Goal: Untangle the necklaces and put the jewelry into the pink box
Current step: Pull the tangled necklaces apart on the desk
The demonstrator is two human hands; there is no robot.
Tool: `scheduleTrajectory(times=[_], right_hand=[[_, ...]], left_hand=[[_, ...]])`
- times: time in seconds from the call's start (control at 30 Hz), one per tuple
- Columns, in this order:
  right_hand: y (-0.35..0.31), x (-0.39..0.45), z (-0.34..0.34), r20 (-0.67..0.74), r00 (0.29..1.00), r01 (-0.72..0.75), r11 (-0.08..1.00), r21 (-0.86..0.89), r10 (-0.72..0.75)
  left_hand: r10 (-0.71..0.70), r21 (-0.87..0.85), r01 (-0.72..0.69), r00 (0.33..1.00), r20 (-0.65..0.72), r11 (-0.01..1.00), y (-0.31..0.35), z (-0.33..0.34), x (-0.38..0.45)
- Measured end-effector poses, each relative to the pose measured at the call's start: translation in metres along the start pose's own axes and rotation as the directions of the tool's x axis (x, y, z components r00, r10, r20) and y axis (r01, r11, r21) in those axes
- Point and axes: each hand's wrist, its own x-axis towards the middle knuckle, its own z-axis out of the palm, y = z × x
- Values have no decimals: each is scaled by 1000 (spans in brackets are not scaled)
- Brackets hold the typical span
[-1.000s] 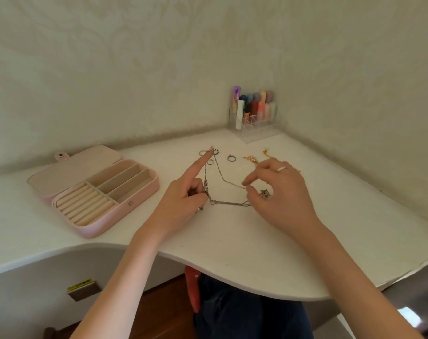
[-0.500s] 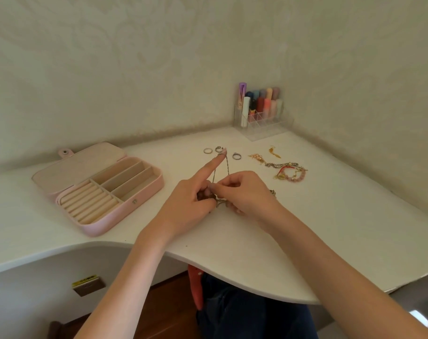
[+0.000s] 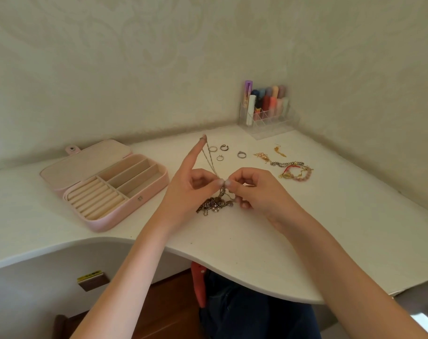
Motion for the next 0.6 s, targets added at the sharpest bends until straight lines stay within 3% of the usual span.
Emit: scheduleTrajectory(times=[0.1,0.17,0.27,0.37,0.47,0.6], right_hand=[[0,0,1,9,1000,-25,1000,13,25],[-3,2,0,13,995,-101,978,182,100],[-12,2,-4,46,979,-193,845,499,197],[-16,0,-8,34,976,-190,757,625,216],[-16,-2,-9,7,975,-182,778,601,222],[-14,-4,-7,-50,982,-158,933,324,184]], left_hand=[[-12,-26,12,1000,-7,1000,1,2,-1],[-23,-29,22,999,-27,999,0,1,-1],[-34,-71,31,999,-42,997,-1,1,-1],[-56,-112,47,996,-75,993,-1,1,0],[-75,-144,58,990,-117,988,0,1,2],[-94,-164,64,978,-184,984,2,0,6]])
